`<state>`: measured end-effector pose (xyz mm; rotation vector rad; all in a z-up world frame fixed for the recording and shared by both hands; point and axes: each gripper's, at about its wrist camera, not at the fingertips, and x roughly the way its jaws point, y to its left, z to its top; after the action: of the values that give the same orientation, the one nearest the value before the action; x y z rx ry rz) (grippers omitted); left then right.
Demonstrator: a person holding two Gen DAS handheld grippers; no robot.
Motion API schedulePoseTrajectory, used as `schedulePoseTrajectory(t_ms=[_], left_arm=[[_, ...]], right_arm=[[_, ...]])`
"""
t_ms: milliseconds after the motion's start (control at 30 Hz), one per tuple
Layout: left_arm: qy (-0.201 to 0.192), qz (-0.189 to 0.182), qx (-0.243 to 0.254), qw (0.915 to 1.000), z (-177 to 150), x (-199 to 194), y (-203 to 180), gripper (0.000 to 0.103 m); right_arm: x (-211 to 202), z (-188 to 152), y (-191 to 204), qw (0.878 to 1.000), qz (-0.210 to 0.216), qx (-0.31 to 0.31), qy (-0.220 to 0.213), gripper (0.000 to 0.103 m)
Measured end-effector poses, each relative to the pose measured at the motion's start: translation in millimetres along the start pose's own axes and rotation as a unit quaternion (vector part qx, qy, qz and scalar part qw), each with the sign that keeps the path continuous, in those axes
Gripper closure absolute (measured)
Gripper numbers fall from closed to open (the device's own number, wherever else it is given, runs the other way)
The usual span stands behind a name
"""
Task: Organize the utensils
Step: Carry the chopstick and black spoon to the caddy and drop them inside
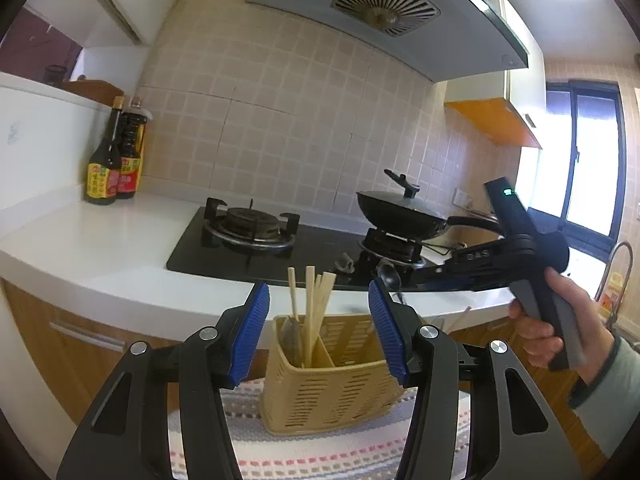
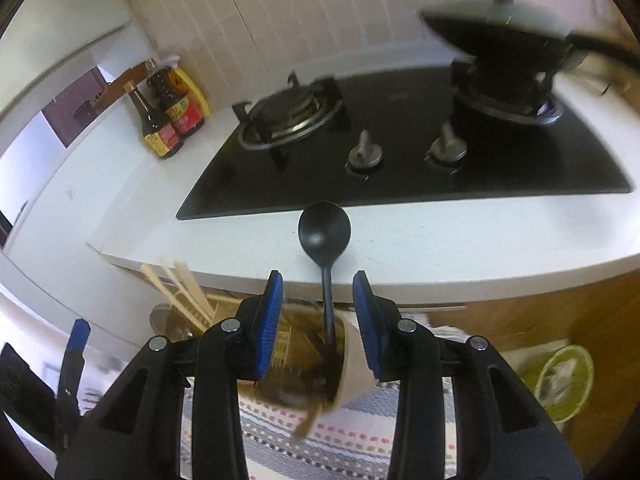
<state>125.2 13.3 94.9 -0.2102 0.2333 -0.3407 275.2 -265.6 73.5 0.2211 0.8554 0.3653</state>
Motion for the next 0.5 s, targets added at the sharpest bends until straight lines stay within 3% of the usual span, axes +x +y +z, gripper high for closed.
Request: schedulePoseTrajectory(t_ms=[233, 300, 400, 500], left_arm=[[0.014, -0.003, -0.009, 0.9999, -0.1, 22.9, 14.9, 0.053], [0.019, -0.002, -0.014, 0.9997, -2.8, 27.7, 18.2, 0.053], [0.027, 0.000, -0.017, 0.9995, -6.5, 32.6, 20.6, 0.053], [0.031, 0.000, -0.020, 0.9993, -9.7, 33.3, 21.0, 0.053]], right_arm=[[39.2, 9.2, -7.6, 0.999, 0.007, -0.007, 0.040, 0.073], [42.1, 11.0, -7.9, 0.999, 0.016, -0.007, 0.044, 0.093], [35.8, 8.8, -3.4, 0.999, 0.014, -0.021, 0.028, 0.098], [14.5, 0.7, 5.1, 0.999, 0.000, -0.040, -0.020, 0.098]])
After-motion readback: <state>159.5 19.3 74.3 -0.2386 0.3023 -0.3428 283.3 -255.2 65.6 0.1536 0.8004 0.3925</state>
